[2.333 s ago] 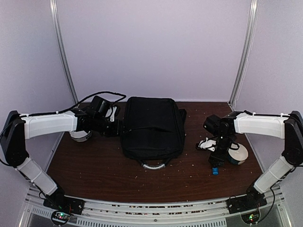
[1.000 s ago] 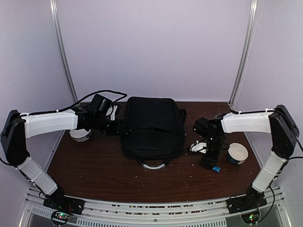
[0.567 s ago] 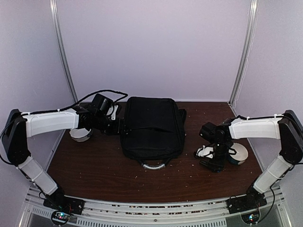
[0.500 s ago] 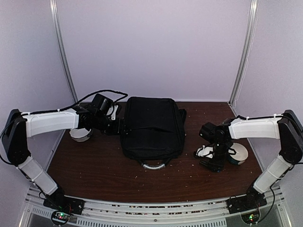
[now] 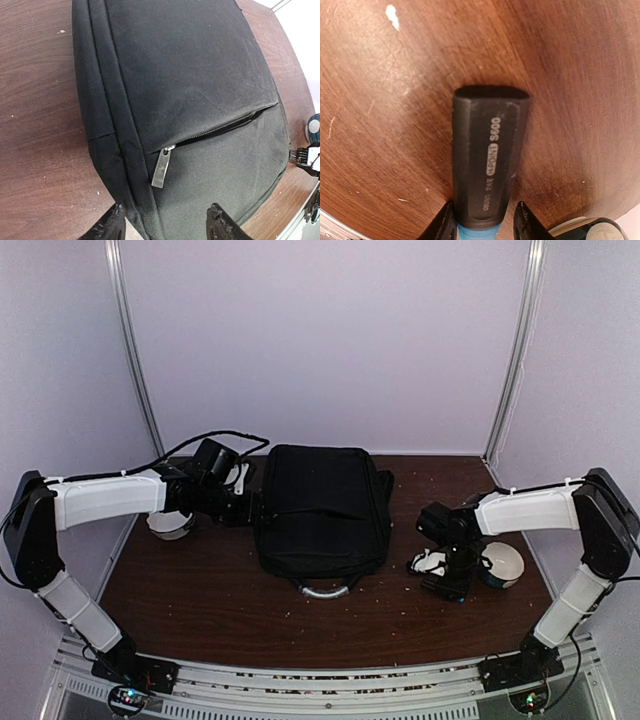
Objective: Pack the student bag
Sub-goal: Pick up the pen from the center of the board.
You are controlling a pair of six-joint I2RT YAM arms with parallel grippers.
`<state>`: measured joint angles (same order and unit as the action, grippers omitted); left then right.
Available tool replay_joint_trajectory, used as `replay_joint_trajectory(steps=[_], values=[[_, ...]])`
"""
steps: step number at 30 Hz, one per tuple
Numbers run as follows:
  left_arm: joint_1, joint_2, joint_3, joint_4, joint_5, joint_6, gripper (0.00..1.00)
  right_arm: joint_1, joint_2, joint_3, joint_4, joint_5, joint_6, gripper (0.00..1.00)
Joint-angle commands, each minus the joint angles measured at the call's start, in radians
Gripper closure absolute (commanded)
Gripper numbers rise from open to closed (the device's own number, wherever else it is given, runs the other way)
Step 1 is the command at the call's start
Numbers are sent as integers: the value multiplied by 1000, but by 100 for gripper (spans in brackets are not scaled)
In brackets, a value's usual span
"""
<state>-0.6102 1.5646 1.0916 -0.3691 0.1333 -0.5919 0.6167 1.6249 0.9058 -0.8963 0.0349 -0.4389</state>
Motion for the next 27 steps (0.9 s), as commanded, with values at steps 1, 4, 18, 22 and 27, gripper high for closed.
replay_joint_trajectory(steps=[1, 4, 18, 22, 27], values=[[5, -35, 11, 10, -15, 22, 43, -3, 14, -11, 2, 6, 13, 64], [6, -39, 6, 10, -17, 22, 43, -12, 9, 1, -13, -1, 14, 71], [7, -40, -10, 20, -49, 19, 43, -64, -64, 198, -39, -102, 48, 82], [6, -38, -42, 52, -44, -15, 43, -53, 2, 353, -78, -196, 79, 82], [6, -63, -91, 97, -57, -56, 43, 13, 148, 574, -141, -228, 114, 82]])
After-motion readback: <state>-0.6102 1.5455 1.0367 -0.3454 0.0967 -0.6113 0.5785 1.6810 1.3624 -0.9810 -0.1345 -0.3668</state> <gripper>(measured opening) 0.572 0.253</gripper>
